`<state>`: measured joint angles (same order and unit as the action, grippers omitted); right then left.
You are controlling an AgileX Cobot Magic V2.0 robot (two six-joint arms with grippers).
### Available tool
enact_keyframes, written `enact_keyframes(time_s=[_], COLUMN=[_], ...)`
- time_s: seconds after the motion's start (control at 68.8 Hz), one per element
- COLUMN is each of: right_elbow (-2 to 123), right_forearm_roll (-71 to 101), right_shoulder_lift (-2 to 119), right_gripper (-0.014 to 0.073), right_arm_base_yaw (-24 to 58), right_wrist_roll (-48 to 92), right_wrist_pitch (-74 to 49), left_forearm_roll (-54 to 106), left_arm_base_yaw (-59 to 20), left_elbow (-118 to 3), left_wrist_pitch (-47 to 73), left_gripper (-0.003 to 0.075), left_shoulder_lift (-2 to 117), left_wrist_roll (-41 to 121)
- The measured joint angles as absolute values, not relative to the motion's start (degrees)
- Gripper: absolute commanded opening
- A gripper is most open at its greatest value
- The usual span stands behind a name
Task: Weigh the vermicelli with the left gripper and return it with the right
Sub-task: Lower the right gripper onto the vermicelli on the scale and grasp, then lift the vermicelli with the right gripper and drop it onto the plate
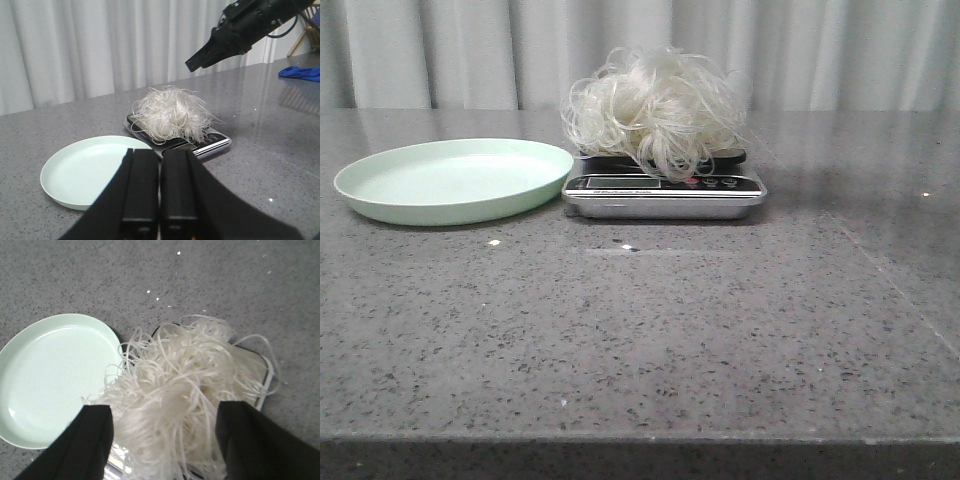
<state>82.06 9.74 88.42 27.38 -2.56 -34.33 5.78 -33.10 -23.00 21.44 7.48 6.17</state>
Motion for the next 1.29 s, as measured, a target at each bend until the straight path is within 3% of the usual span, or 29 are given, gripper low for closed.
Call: enact_keyframes(time_s=[0.247, 0.334, 0.349, 0.393, 0.436, 0.712, 1.105, 1.163, 1.294], right_elbow=[92.3, 94.5, 95.2, 95.9, 97.2, 104.3, 116.5, 116.7, 116.7], right_forearm_roll=[11.5, 11.3, 11.1, 11.0, 11.0, 10.5, 12.1, 12.5, 12.0], right_shoulder_lift=[100.4, 103.7, 104.5, 105.2, 106.0, 108.4, 111.9, 113.7, 118.3], right_gripper=[0.0485, 0.0375, 0.0307, 0.0246, 0.0124, 0.0141, 0.0155, 0.0205, 0.0474], right_arm_base_yaw=[27.4, 27.4, 27.4, 27.4, 27.4, 28.4, 41.8, 42.3, 42.4], right_wrist_roll=[-2.6, -2.6, -2.6, -2.6, -2.7, -2.7, -0.6, -0.7, -0.7], right_wrist_pitch=[-44.0, -47.8, -49.2, -49.9, -51.8, -57.3, -51.2, -50.9, -51.3], left_forearm_roll=[5.8, 5.8, 5.8, 5.8, 5.8, 5.8, 5.8, 5.8, 5.8], left_arm_base_yaw=[-33.1, -33.1, -33.1, -33.1, -33.1, -33.1, -33.1, -33.1, -33.1], left_elbow=[-23.0, -23.0, -23.0, -23.0, -23.0, -23.0, -23.0, -23.0, -23.0], left_wrist_pitch=[21.3, 21.3, 21.2, 21.2, 21.2, 21.2, 21.2, 21.2, 21.2], left_gripper=[0.0134, 0.0134, 0.0134, 0.0134, 0.0134, 0.0134, 0.0134, 0.0134, 0.0134], left_shoulder_lift=[7.5, 7.5, 7.5, 7.5, 7.5, 7.5, 7.5, 7.5, 7.5], left_wrist_roll=[6.2, 6.2, 6.2, 6.2, 6.2, 6.2, 6.2, 6.2, 6.2])
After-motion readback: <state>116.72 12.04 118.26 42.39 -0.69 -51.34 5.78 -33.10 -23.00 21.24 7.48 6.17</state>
